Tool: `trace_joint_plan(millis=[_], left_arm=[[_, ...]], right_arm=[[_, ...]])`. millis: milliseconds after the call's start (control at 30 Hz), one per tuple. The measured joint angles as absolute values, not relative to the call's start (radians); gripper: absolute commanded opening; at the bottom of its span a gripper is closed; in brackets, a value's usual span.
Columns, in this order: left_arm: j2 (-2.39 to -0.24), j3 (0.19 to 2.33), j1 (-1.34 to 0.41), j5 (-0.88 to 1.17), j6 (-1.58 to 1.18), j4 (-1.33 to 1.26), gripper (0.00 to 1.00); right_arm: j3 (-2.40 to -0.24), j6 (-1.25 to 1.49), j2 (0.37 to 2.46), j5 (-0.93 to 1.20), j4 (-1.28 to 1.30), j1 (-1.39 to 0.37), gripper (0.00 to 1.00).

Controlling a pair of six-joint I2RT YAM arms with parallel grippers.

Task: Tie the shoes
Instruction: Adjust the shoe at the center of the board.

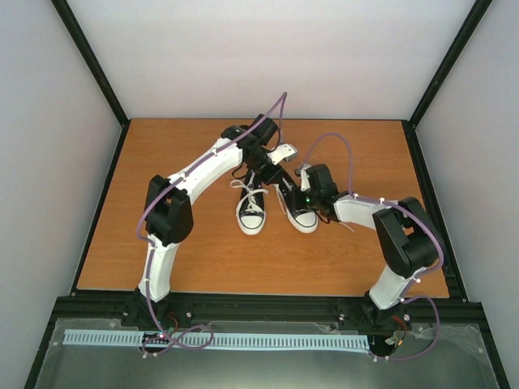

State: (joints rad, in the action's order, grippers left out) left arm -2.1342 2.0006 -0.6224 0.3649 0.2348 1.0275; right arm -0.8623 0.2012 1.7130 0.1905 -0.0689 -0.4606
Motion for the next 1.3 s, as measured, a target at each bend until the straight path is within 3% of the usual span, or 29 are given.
trace_joint_plan(millis=[333,633,900,1067,1167,1233,1300], left_arm=[[-2.105,2.008,-0.623,0.399,0.279,1.077,0.01],[-2.039,2.025,-0.626,0.432,0.312,1.161,0.01],[-1.959,2.021,-0.652,0.442,0.321,1.150,0.01],[-2.037,1.997,-0.651,0.437,0.320,1.142,0.01],[-2.116,1.997,-0.651,0.411,0.317,1.140,0.13],[-2.162,1.998,-0.651,0.381,0.309,1.138,0.40],[-2.187,2.009,-0.651,0.349,0.303,1.140,0.59]], right_arm=[[-0.718,0.352,1.486,-0.010,-0.096,-0.461,0.03],[-0.699,0.381,1.364,-0.060,-0.099,-0.479,0.03],[-0.727,0.379,1.377,-0.033,-0.129,-0.493,0.03],[-0.740,0.381,1.499,-0.034,-0.124,-0.493,0.03],[-0.747,0.386,1.583,-0.035,-0.093,-0.490,0.03],[-0.762,0.390,1.634,-0.034,-0.076,-0.489,0.03],[-0.796,0.393,1.668,-0.049,-0.056,-0.487,0.03]])
